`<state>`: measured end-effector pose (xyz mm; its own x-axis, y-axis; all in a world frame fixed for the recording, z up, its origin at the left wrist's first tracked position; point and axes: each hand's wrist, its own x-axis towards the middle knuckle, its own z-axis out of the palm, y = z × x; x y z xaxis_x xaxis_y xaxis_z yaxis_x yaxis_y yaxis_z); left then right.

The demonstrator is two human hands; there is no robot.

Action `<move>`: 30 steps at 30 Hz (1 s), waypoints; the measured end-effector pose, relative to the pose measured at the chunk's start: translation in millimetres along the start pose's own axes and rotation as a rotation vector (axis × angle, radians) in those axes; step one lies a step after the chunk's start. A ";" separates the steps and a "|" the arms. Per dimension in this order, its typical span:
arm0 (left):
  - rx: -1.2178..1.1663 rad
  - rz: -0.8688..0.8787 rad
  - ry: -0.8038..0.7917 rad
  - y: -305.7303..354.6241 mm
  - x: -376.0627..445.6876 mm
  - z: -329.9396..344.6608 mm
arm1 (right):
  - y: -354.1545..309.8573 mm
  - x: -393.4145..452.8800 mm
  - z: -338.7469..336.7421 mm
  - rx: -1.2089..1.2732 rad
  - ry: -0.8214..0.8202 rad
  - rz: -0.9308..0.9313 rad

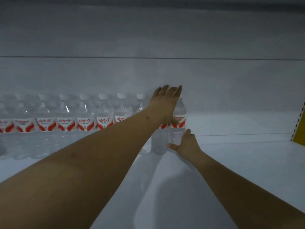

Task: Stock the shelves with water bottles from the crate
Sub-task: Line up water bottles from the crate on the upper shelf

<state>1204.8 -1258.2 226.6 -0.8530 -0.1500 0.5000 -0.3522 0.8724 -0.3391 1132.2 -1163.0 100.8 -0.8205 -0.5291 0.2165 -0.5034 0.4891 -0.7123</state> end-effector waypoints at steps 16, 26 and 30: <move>-0.498 -0.440 0.168 -77.9 -256.7 -122.6 | -131.2 -240.3 7.2 0.000 -0.196 -0.484; -0.395 -1.051 0.146 -116.3 -655.2 -118.8 | -183.3 -475.0 173.7 -0.109 -0.848 -0.911; -0.337 -1.474 -0.040 -88.9 -837.6 -66.6 | -170.4 -542.1 252.0 -0.252 -1.118 -1.004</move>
<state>1976.2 -1179.1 -109.0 0.1622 -0.9671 0.1959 -0.7788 -0.0036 0.6273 1731.0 -1134.3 -63.4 0.4398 -0.8844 -0.1565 -0.8368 -0.3401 -0.4291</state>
